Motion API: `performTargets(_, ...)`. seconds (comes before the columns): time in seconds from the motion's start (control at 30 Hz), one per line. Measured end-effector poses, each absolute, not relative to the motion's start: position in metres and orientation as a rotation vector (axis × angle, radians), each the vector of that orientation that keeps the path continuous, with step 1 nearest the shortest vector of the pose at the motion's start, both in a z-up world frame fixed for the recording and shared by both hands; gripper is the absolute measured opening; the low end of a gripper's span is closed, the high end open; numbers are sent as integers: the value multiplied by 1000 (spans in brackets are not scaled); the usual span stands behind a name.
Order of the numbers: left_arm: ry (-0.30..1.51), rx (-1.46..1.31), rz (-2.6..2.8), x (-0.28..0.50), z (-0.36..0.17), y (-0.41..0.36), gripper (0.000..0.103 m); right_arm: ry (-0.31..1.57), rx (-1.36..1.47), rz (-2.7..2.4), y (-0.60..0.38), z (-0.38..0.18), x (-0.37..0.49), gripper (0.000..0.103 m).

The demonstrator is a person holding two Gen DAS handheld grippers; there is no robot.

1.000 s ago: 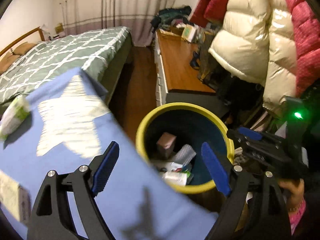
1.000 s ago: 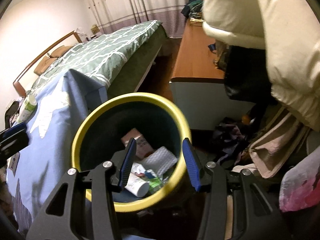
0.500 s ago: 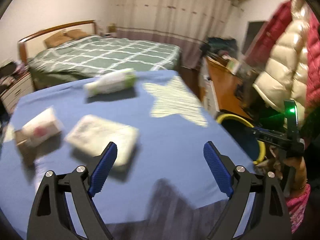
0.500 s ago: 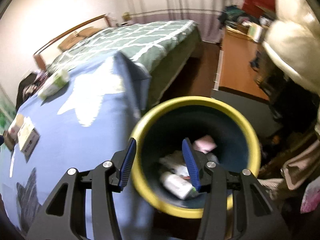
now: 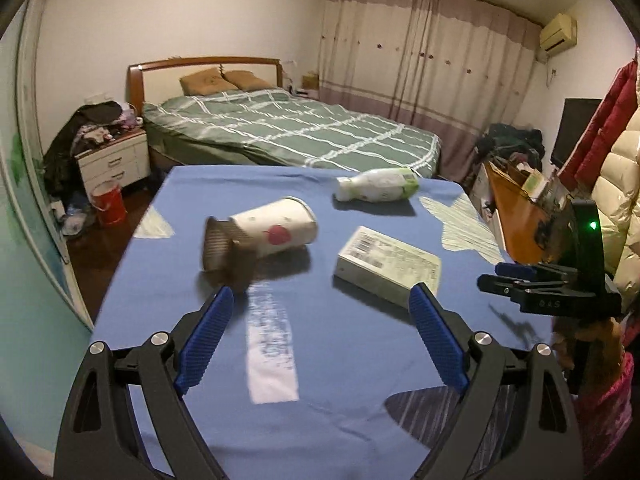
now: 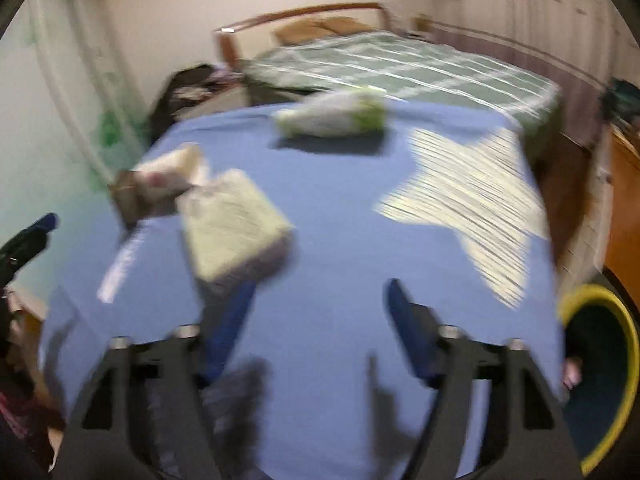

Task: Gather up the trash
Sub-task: 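Move the right tool to the cream-coloured box and grasp it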

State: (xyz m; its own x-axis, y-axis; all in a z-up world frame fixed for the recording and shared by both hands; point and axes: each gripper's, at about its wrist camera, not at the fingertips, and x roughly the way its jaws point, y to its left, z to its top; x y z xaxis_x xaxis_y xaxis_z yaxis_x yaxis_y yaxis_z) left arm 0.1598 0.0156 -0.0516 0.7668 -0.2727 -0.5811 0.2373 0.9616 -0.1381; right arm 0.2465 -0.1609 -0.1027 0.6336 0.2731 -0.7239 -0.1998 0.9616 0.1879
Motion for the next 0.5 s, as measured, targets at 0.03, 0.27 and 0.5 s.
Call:
performTargets(0.03, 638, -61, -276, 158, -51, 13, 88, 835, 87, 292, -153, -102, 247, 87)
performTargets(0.27, 635, -84, -286, 153, -51, 8, 88, 848, -16, 419, -109, -108, 280, 96)
performTargets(0.5, 640, -81, -301, 155, -52, 1, 88, 896, -160, 480, -80, -132, 299, 96)
